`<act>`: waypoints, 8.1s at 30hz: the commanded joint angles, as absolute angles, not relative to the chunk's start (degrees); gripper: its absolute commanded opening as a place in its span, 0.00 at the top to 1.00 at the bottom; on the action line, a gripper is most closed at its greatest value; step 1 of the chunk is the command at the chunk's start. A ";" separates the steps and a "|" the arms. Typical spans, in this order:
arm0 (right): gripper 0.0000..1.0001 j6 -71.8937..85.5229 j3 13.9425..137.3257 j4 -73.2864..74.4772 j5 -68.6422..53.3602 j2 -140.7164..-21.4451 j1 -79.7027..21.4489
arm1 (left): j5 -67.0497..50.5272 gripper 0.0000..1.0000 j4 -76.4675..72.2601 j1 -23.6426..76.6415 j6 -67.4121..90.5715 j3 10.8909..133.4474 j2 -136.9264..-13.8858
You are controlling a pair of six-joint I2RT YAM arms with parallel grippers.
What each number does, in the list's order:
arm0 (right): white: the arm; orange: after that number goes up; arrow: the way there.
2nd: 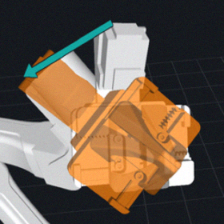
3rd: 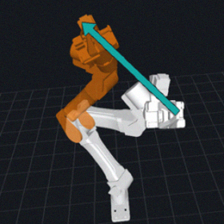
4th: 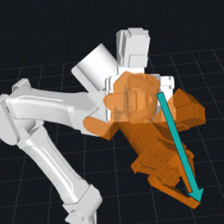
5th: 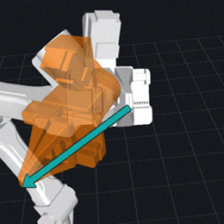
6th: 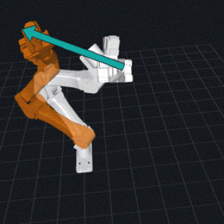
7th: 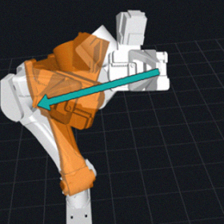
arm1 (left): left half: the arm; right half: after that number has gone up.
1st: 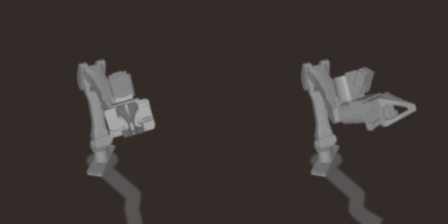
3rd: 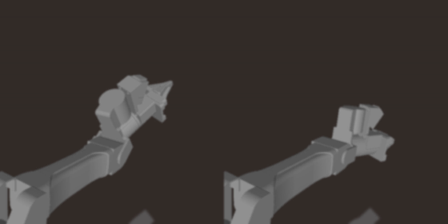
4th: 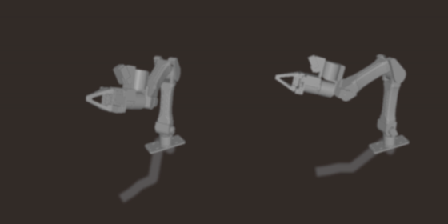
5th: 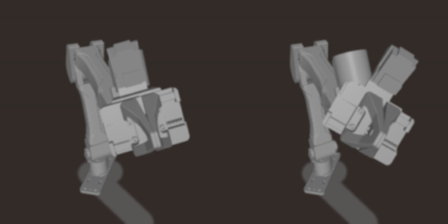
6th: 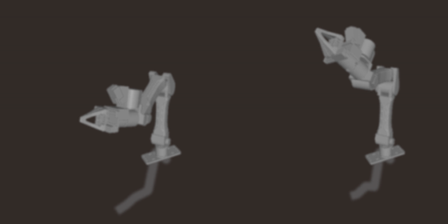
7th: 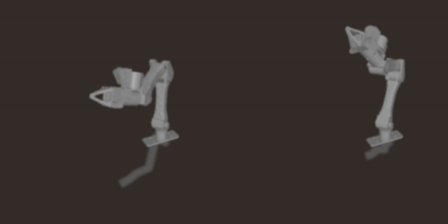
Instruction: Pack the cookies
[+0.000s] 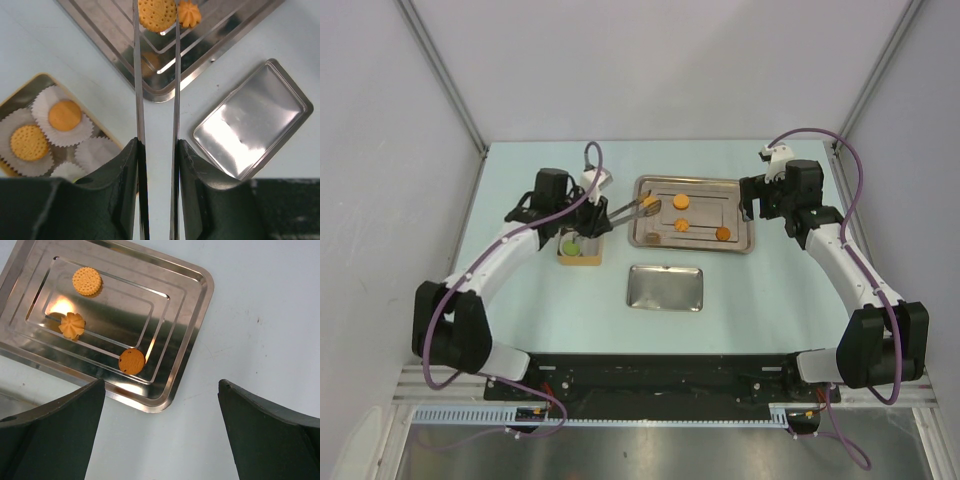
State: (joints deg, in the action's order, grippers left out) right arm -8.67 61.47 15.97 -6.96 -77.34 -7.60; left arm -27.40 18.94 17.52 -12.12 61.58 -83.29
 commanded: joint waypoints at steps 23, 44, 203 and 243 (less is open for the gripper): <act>0.00 -9.49 62.14 14.41 -6.85 -76.90 -8.17 | -38.14 0.80 36.47 -10.72 -28.21 50.19 -58.19; 0.00 -9.67 62.14 14.50 -6.59 -76.38 -8.35 | -37.97 0.79 35.95 -11.69 -31.03 45.44 -60.20; 0.00 -1.15 63.10 19.42 -24.52 -83.66 -6.85 | -30.14 0.20 30.84 -11.53 -13.80 61.71 -70.59; 0.60 -6.86 62.31 33.49 -12.39 -103.97 -29.79 | -29.35 0.01 31.46 3.08 -20.04 56.07 -67.41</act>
